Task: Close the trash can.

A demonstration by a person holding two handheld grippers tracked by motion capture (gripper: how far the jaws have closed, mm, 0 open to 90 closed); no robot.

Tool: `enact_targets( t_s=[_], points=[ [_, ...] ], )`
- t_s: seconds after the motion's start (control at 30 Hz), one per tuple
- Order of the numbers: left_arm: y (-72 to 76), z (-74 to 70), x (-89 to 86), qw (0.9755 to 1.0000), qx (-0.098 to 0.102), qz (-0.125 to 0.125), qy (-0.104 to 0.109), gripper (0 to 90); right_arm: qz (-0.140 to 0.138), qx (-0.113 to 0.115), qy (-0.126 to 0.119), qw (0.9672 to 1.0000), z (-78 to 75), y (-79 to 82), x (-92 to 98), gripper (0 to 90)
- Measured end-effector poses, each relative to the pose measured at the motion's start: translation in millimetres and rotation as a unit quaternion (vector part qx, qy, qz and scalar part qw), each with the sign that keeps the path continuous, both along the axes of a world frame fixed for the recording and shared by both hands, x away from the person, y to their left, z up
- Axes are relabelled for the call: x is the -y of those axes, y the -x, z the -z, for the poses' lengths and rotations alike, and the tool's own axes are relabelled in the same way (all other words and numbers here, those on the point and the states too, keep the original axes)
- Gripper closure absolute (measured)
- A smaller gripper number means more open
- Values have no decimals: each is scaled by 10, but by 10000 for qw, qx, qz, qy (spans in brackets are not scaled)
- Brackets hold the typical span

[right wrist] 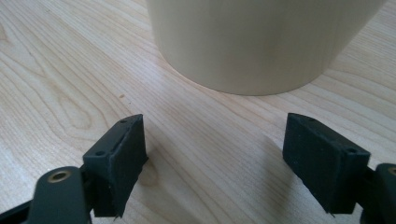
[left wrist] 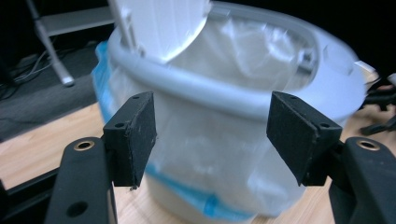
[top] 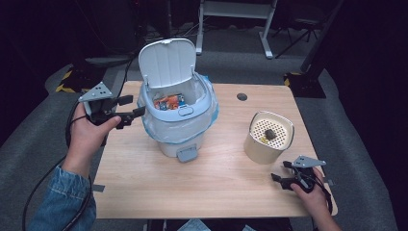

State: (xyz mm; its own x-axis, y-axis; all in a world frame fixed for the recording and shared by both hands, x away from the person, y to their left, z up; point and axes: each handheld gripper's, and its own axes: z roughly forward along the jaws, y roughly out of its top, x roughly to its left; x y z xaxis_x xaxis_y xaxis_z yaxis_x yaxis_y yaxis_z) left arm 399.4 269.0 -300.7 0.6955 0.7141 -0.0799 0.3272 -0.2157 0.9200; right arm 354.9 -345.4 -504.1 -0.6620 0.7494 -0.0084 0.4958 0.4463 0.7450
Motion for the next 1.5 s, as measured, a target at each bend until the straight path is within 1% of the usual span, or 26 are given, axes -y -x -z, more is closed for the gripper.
enact_targets(
  t_s=[0.13, 0.23, 0.4, 0.47, 0.53, 0.6, 0.77, 0.97, 1.03, 1.13, 1.2, 1.23, 1.3, 1.43, 1.5],
  points=[
    [-74, -122, 8, 9999, 115, 55, 96, 335, 4, 0, 1, 10000, 0, 1, 0, 217],
    [-133, -202, 3, 9997, 151, 16, 185, 347, 3, 1, 1, 10000, 0, 1, 0, 217],
    [-254, -321, -3, 9994, 245, 0, 241, 378, 3, 1, 1, 10000, 0, 1, 0, 217],
    [-300, -357, -1, 9993, 260, -42, 281, 386, 3, 1, 1, 10000, 0, 1, 0, 217],
    [-357, -402, 5, 9991, 293, -129, 261, 385, 2, 2, 1, 10000, 0, 1, 0, 217],
    [-415, -446, 14, 9991, 281, -197, 249, 386, 2, 2, 1, 10000, 0, 0, 0, 217],
    [-547, -541, 62, 9984, 321, -262, 382, 378, 4, 0, 0, 10000, 0, 1, 0, 217],
    [-634, -610, 147, 9981, 468, -239, 332, 351, 3, 0, 0, 10000, 0, 1, 0, 217],
    [-652, -618, 155, 9981, 467, -223, 330, 352, 3, 1, 2, 10000, 0, 1, 0, 217],
    [-675, -628, 145, 9981, 452, -168, 390, 366, 2, 1, 2, 10000, 0, 1, 0, 217],
    [-657, -638, 138, 9984, 465, -103, 316, 388, 4, 0, 1, 10000, 0, 1, 0, 217],
    [-639, -637, 133, 9983, 473, 1, 346, 406, 3, 1, 2, 10000, 0, 1, 0, 218],
    [-604, -632, 124, 9980, 447, 143, 419, 405, 6, 10, 10, 10000, 1, 2, 0, 219],
    [-498, -617, 132, 9974, 338, 438, 461, 424, 7, 10, 9, 10000, 1, 3, 0, 219],
    [-446, -605, 157, 9972, 280, 542, 427, 424, 8, 9, 9, 10000, 1, 3, 0, 219]
  ],
)
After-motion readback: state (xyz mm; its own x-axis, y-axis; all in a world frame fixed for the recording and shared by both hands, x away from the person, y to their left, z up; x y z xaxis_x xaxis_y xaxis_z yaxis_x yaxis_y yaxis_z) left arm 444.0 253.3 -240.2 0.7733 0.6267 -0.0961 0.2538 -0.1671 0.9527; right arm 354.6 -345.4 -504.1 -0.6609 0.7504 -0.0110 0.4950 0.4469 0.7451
